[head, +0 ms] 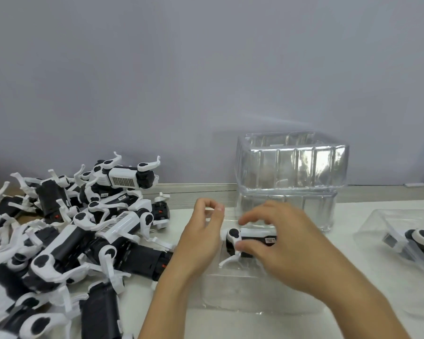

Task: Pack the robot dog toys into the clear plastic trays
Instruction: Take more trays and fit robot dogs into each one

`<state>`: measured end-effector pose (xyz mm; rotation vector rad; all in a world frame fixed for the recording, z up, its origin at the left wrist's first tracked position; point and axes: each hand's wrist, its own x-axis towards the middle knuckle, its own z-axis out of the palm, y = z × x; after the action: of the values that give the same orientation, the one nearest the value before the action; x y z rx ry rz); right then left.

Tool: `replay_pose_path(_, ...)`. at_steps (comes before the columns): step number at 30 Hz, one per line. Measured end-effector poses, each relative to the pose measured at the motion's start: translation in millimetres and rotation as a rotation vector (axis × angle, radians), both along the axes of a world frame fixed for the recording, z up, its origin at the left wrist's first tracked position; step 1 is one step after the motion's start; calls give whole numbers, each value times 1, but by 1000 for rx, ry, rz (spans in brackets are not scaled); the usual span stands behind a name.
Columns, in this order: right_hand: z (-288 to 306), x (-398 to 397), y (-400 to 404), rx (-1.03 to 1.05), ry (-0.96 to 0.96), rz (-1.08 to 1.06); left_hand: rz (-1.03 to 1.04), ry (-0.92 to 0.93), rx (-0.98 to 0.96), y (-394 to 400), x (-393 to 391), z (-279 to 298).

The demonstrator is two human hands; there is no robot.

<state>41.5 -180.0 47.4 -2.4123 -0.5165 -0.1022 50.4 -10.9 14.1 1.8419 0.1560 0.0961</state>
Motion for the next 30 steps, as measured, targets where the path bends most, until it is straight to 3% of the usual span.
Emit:
replay_pose_path(7,-18,3,15,-58,-39,-77,43,31,-82,-1,4,-4)
replay_pose_path(16,-19,8,4,30,26,-17,62,129,77,2,6,-8)
replay_pose_path(19,-19,13,-6,166,18,-53,82,78,124,3,5,-8)
replay_pose_path(24,-15,21,-31,242,-161,-197,106,-45,80,5,4,-3)
replay_pose_path(30,-17,22,-47,381,-62,-189,42,-271,34,5,-1,8)
